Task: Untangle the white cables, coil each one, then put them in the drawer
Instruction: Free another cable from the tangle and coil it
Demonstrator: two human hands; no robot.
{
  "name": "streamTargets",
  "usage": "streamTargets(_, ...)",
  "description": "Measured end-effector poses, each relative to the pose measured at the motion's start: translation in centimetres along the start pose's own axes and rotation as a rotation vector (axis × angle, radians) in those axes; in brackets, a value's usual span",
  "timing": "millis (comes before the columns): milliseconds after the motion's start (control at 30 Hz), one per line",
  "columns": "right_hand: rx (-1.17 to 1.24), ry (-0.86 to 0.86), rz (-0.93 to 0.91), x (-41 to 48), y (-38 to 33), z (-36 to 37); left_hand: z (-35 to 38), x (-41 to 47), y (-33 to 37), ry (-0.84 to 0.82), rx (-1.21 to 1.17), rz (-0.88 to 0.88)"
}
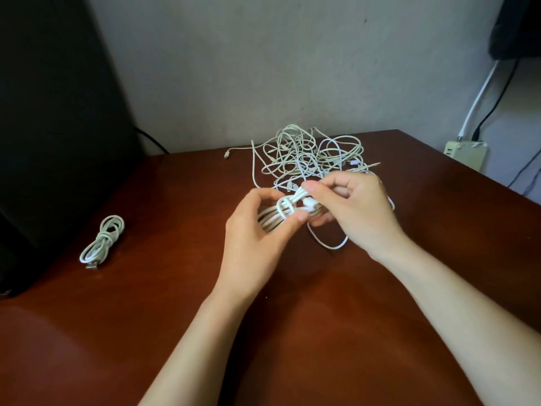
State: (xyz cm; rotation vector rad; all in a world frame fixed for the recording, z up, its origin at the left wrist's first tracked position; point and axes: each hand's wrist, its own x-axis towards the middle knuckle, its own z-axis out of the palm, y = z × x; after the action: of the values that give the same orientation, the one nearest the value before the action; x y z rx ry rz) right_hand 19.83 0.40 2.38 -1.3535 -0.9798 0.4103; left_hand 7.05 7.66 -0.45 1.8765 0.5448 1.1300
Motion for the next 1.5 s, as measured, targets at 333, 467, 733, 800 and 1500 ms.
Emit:
streamTargets(333, -0.009, -0.074, 0.011, -0.1, 0.5, 0.0, -0.5, 0.5, -0.5, -0.168, -0.023, -0.023)
streamTargets(467, -0.221, -0.090, -0.166, -0.5, 0.8, 0.1, -0.4, 0.5, -0.8, -0.237, -0.063, -0.100)
streamTargets(733, -0.294, -0.145, -0.331, -0.4, 0.8, -0.4, -0.4, 0.5, -0.8, -0.294, -0.121, -0.081)
streamTargets(800, -0.226, -0.152, -0.300, -0.4, 0.6, -0.3, -0.5, 0.5, -0.9, -0.331, -0.212, -0.098)
streamTargets(1500, -0.062, -0.289, 0.065, -0.1, 0.8, 0.1, -0.4, 0.9, -2.3, -0.266, -0.093, -0.210)
